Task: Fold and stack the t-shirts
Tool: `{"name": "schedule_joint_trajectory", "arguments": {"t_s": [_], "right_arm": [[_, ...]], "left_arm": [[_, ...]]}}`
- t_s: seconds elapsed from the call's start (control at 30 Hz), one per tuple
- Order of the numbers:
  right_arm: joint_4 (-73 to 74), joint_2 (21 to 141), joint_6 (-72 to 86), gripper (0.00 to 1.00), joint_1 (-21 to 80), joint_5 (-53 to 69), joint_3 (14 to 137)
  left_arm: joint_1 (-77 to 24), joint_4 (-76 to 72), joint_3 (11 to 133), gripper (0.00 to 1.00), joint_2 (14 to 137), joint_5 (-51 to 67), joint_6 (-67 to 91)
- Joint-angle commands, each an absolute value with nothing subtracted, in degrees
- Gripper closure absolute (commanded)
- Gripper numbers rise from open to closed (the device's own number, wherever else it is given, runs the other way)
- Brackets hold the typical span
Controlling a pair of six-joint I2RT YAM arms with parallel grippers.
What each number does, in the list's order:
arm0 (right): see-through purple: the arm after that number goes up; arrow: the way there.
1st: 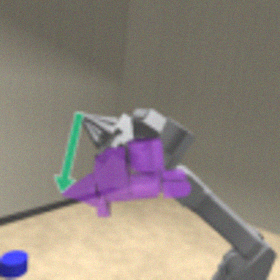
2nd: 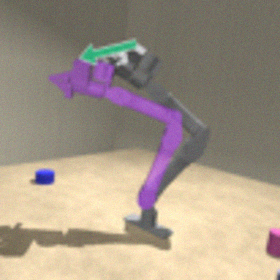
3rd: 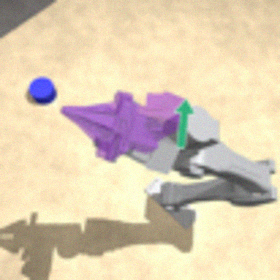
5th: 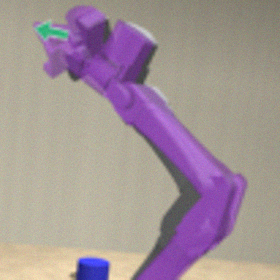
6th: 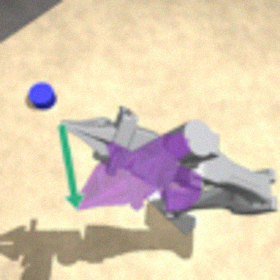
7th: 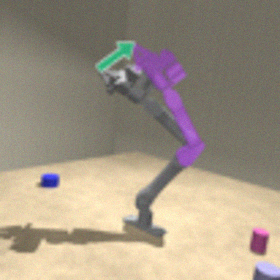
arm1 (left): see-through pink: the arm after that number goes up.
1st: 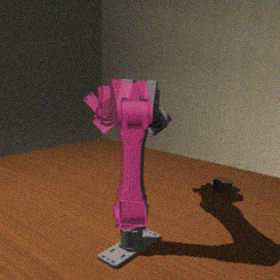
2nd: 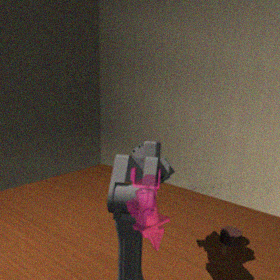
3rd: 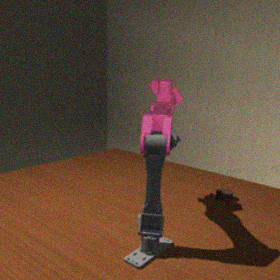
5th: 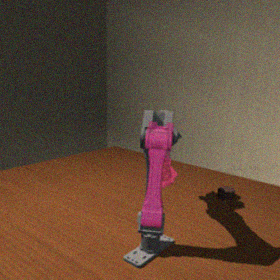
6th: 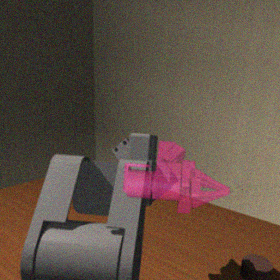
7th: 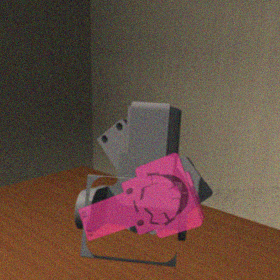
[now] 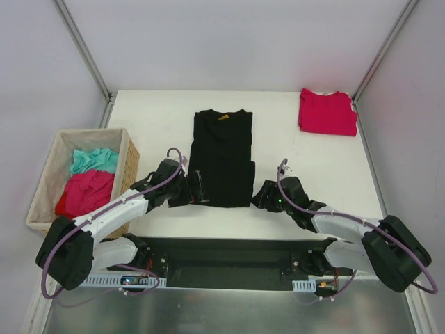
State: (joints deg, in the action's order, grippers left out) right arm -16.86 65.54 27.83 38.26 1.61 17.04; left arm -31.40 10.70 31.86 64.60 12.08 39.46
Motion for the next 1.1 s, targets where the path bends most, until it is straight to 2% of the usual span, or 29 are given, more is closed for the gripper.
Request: {"name": "schedule_joint_trajectory", "arguments": {"t_s": [0.0, 0.33, 0.53, 1.07], "right_arm": [[-23.99, 70.29, 30.41, 0.42, 38.06, 5.09, 17.31], [-28.92, 78.39, 32.25, 0.43, 38.58, 7.56, 19.33], [-27.43, 77.87, 32.26, 0.49, 39.90, 7.03, 19.34], [-20.13, 73.92, 31.82, 0.58, 44.91, 1.50, 19.95]], "left_arm": [[-30.94, 9.58, 31.11, 0.01, 63.98, 13.18, 39.90], [-30.94, 9.58, 31.03, 0.01, 63.98, 12.92, 39.90], [-30.76, 9.58, 31.38, 0.01, 64.95, 13.09, 39.73], [-30.67, 8.35, 31.11, 0.01, 65.57, 13.53, 39.73]]}}
